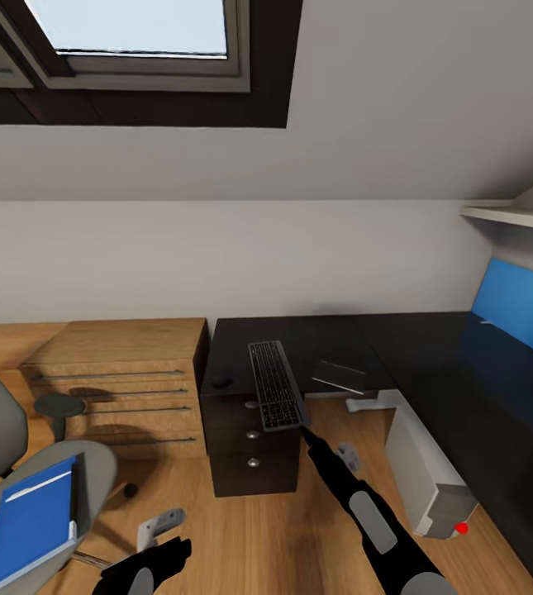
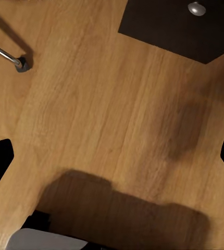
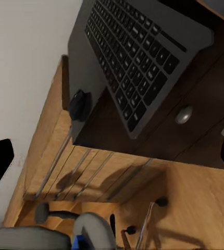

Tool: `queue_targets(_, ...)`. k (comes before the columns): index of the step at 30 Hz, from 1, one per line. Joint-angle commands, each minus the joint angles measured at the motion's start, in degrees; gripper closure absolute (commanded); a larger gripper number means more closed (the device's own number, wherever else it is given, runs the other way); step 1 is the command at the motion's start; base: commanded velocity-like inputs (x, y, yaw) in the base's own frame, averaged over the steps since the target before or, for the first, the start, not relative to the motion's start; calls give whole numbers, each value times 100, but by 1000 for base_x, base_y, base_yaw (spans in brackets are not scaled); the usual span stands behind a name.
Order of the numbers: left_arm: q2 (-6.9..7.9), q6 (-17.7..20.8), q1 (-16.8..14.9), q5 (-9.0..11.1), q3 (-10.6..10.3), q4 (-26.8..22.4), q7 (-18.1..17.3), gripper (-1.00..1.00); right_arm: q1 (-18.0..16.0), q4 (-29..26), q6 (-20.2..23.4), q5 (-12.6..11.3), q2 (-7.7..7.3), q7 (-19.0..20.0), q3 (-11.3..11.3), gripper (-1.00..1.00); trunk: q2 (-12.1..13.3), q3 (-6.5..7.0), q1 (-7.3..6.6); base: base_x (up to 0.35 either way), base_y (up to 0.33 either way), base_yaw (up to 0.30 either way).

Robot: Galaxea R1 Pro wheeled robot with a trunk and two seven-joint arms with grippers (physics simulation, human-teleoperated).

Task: In the bedroom, organize the workspace by keeping the computer under the desk, ensuring the monitor is on the desk, placing the keyboard on the desk next to the monitor, placing the mouse on the desk next to the keyboard, moving the folder from the swivel chair onto the desk next to the mouse, stacking the notebook on top of the folder with the pen on top of the notebook, and positioning the swivel chair next to the desk.

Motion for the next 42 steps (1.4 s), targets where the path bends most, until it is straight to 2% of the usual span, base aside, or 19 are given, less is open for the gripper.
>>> queue_targets(1, -1, 13, -4, 60, -7, -11, 55, -100, -3, -6, -4, -52, -3, 100, 3, -100, -46, -26, 23, 0, 0, 0)
queue_targets(2, -2, 14, -4, 58, -8, -13, 55, -100, -2, -12, -29, -53, -6, 184, 6, -100, -87, -44, 45, 0, 0, 0)
queue_targets(5, 4, 15, -4, 55, -9, -119, 55, -100, -2, 91, -28, -88, -101, 1156, -9, -100, -207, -97, 111, 0, 0, 0)
queue_targets(6, 4, 15, -4, 55, -9, -137, 55, -100, -2, 136, -29, -94, -116, 1274, -15, -100, -247, -115, 133, 0, 0, 0)
queue_targets(8, 5, 16, -4, 55, -9, -207, 55, -100, -2, 443, -29, -137, -192, 1791, -66, -100, -327, -151, 177, 0, 0, 0)
queue_targets(11, 5, 16, -4, 55, -31, -242, 55, -100, -2, 650, -24, -254, -273, 2132, -141, -100, -448, -205, 243, 0, 0, 0)
queue_targets(15, 11, 9, -4, 55, -246, -319, 55, -100, -2, 764, -18, -415, -328, 2327, -183, -100, -608, -277, 331, 0, 0, 0)
queue_targets(19, 14, -14, 2, 45, -320, -437, 55, -100, -6, 832, 9, -439, -327, 2258, -182, -100, -768, -349, 418, 0, 0, 0)
queue_targets(23, 15, 11, 4, 46, -325, -878, 53, -100, -10, 827, 30, -496, -316, 1981, -182, -100, -929, -421, 506, 0, 0, 0)
queue_targets(28, 21, 10, 5, 46, -325, -1000, 52, -100, -11, 826, 23, -614, -304, 1766, -185, -100, -1129, -510, 616, 0, 0, 0)
queue_targets(30, 22, 3, 5, 46, -325, -1027, 50, -100, -11, 826, 20, -748, -304, 1605, -187, -100, -1210, -546, 660, 0, 0, 0)
queue_targets(31, 23, 1, 5, 44, -325, -1039, 47, -100, -11, 826, 27, -965, -318, 1355, -187, -100, -1250, -564, 682, 0, 0, 0)
queue_targets(34, 23, -1, 5, 45, -325, -1043, 50, -100, -11, 795, 47, -1105, -318, 1143, -184, -100, -1370, -618, 748, 0, 0, 0)
queue_targets(39, 23, -13, 5, 33, -325, -1037, 55, -100, -11, 680, 6, -1186, -286, 1010, -180, -100, -1571, -708, 858, 0, 0, 0)
queue_targets(42, 23, -18, 5, 29, -325, -1018, 55, -100, -11, 615, 183, -1460, -279, 1031, -177, -100, -1691, -762, 924, 0, 0, 0)
